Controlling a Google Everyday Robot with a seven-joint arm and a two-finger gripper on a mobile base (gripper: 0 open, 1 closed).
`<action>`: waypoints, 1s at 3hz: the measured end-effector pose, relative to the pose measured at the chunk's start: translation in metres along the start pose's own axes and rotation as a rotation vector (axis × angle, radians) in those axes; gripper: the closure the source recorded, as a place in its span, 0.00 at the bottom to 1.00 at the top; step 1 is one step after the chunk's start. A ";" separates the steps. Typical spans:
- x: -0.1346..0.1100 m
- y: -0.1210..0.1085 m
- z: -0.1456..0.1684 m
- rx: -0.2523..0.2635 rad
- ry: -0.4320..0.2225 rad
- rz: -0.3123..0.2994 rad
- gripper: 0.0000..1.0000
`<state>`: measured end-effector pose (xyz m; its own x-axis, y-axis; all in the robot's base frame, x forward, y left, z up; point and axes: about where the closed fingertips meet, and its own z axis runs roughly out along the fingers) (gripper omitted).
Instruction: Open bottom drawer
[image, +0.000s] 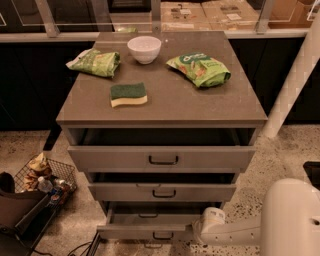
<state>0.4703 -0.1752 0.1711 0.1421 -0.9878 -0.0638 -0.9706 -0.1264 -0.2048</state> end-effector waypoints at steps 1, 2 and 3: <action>0.000 0.000 0.000 0.000 0.000 0.000 0.35; 0.000 0.000 0.000 0.000 0.000 0.000 0.11; 0.000 0.001 0.001 -0.002 -0.001 0.000 0.00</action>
Offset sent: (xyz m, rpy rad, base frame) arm 0.0000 0.0000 0.0000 0.0000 0.0001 0.0000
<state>0.4694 -0.1748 0.1701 0.1424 -0.9877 -0.0646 -0.9709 -0.1267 -0.2031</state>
